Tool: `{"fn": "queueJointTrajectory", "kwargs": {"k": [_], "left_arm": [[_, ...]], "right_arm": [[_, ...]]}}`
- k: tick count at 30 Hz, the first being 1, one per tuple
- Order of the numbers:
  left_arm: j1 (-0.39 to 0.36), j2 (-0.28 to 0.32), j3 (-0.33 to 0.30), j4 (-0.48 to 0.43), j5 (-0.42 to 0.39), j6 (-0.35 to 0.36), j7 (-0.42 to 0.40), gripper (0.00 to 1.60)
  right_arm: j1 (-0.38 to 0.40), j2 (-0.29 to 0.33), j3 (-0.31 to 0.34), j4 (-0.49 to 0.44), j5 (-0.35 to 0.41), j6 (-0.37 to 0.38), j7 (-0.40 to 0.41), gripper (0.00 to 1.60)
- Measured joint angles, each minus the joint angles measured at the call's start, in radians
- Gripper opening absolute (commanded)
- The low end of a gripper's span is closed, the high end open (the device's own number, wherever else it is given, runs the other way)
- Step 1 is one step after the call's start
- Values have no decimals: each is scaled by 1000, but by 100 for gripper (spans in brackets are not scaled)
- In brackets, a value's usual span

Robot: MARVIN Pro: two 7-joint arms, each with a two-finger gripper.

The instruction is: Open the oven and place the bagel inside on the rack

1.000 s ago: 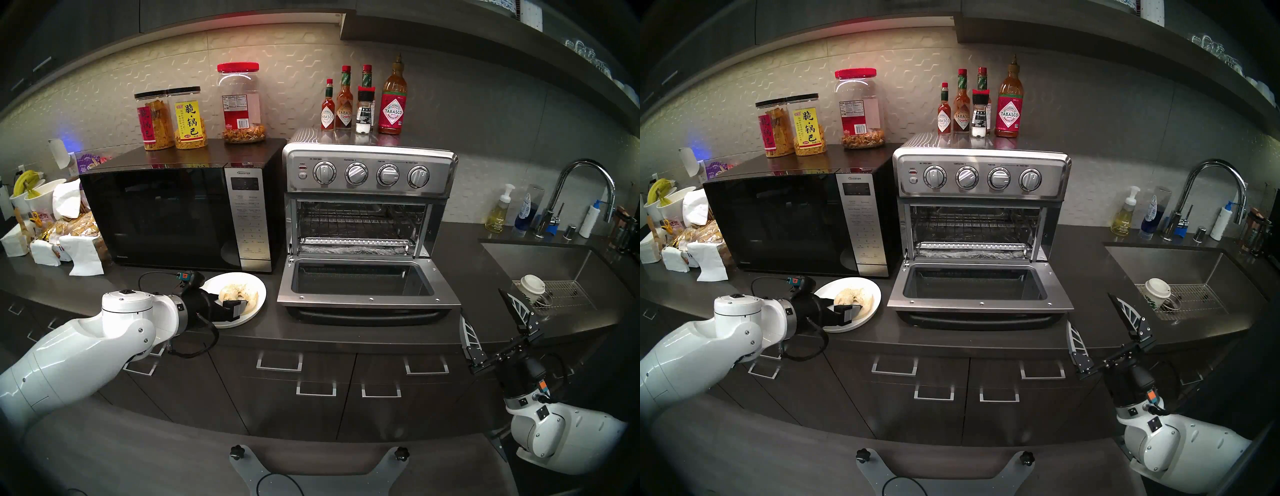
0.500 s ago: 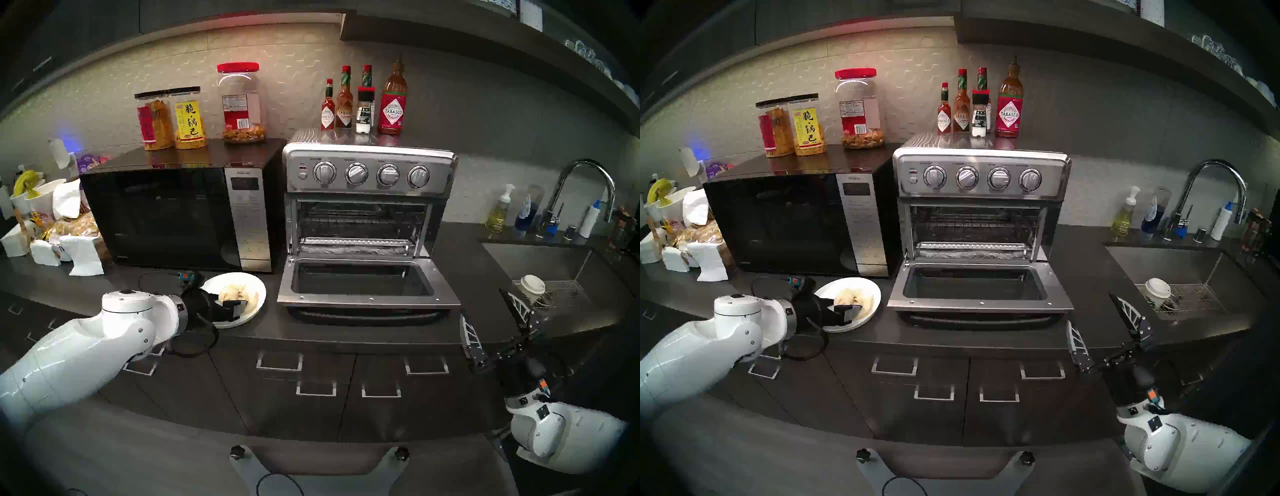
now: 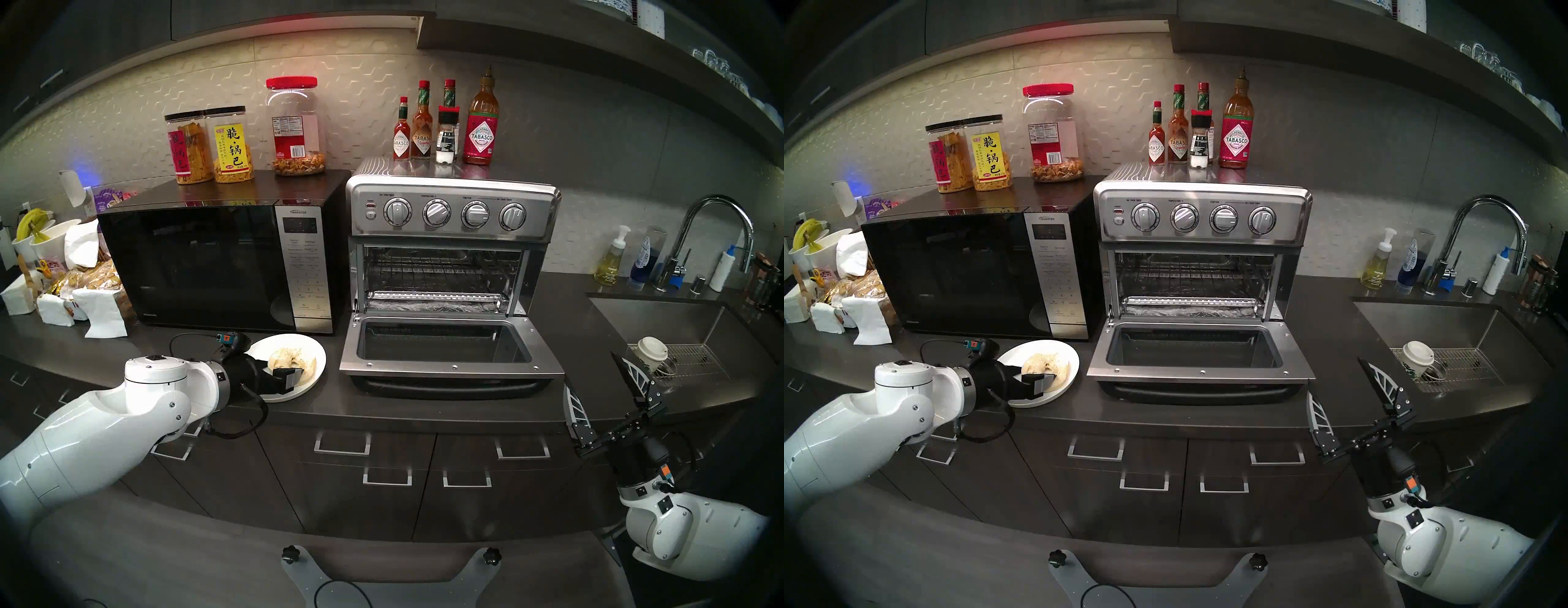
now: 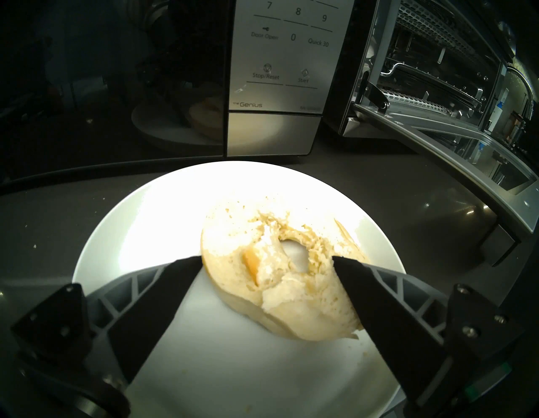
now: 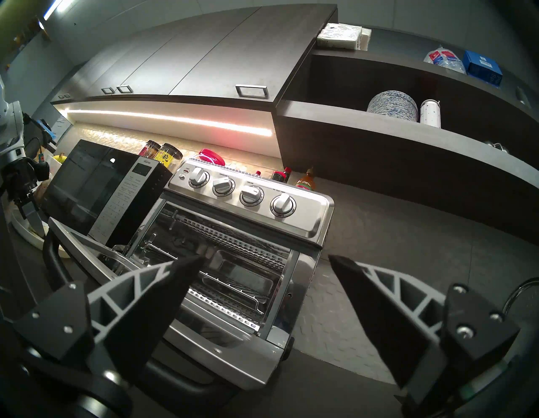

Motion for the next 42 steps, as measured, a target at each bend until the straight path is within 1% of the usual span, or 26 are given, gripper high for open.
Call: {"fn": "queueJointTrajectory", "kwargs": {"k": [24,27,28,31,35,42], "left_arm": [[-1,0,-1,-1,0,4,0,160],[-9,-1,-13,-7,0,30,0,160],[-19,-1,-26,-11,0,52,-1,160],[-43,-6,-56,-14,0,88,-2,160],[-82,-16,-79,-14,0,133,-3,160],[-148,-49,-83,-8,-8,211,-11,160]], "right_arm": [[1,0,0,-1,-1,-1,0,160],[2,1,1,-2,-2,-1,0,160],[3,1,1,-3,-2,-1,0,160],[4,1,1,-3,-3,-2,0,160],[5,1,1,-4,-5,-2,0,160],[7,1,2,-4,-7,-2,0,160]]}}
